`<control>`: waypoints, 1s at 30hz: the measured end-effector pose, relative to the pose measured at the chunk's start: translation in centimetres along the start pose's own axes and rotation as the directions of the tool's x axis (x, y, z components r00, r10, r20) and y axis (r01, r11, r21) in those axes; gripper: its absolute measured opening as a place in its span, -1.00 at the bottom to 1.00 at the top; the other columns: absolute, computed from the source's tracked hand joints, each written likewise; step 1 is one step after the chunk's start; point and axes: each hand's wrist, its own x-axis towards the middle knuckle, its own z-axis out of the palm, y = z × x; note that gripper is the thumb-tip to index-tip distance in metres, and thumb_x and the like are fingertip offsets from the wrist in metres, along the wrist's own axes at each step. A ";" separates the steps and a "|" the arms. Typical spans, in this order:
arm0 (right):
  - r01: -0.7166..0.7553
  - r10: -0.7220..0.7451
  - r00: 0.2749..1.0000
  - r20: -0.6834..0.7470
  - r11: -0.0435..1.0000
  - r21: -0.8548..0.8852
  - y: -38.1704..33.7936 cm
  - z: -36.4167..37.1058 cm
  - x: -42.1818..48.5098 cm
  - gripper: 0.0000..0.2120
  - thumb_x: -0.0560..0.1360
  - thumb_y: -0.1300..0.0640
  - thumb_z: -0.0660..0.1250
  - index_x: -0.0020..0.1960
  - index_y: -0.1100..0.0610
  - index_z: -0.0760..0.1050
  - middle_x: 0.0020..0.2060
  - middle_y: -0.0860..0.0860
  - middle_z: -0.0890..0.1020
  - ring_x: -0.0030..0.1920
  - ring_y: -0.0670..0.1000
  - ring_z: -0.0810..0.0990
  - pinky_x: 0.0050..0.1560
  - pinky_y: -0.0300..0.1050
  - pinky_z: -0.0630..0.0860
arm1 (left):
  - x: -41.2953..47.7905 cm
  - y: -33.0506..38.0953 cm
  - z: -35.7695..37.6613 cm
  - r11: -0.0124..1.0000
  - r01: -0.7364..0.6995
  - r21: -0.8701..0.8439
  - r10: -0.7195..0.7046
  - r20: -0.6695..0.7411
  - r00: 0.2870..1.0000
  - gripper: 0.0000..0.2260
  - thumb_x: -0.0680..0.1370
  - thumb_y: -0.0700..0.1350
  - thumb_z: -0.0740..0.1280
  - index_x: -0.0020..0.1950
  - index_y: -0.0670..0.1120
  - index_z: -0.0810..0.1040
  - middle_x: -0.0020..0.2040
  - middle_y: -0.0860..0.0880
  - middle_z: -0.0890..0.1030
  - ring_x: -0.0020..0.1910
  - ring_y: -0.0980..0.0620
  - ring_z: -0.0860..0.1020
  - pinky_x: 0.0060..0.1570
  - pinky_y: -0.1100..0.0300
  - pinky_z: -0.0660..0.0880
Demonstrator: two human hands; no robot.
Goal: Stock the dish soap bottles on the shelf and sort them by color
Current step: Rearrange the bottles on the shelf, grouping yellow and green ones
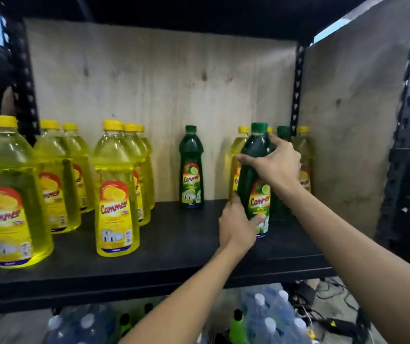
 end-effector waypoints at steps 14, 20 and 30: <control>0.138 -0.127 0.985 0.114 0.986 -0.091 -5.9 14.8 -0.7 -0.22 0.27 -0.28 0.53 0.36 0.04 0.41 0.14 0.13 0.63 0.13 0.19 0.61 0.08 0.03 0.55 | 7.0 -11.9 -10.0 0.985 0.112 -0.130 -0.098 0.111 0.989 -0.51 0.44 -0.06 0.53 0.32 -0.06 0.46 0.21 -0.06 0.65 0.20 -0.04 0.61 0.26 -0.06 0.51; 0.124 -0.114 0.990 0.088 0.984 -0.124 -5.8 16.4 -0.6 -0.20 0.29 -0.26 0.52 0.40 0.04 0.35 0.17 0.15 0.60 0.17 0.22 0.58 0.09 0.07 0.53 | 7.5 -12.5 -10.0 0.992 0.067 -0.106 -0.059 0.080 0.995 -0.53 0.47 -0.03 0.50 0.33 -0.08 0.46 0.24 -0.07 0.63 0.22 -0.03 0.59 0.25 0.07 0.49; -0.021 -0.033 0.975 -0.220 0.971 -0.238 1.9 5.6 2.0 -0.32 0.33 -0.09 0.52 0.37 0.01 0.36 0.26 0.18 0.48 0.26 0.27 0.45 0.21 0.12 0.43 | 2.3 -6.9 -8.2 0.910 -0.307 0.278 0.388 -0.313 0.867 -0.40 0.50 -0.14 0.44 0.48 0.07 0.30 0.24 -0.02 0.40 0.19 -0.01 0.44 0.11 0.14 0.46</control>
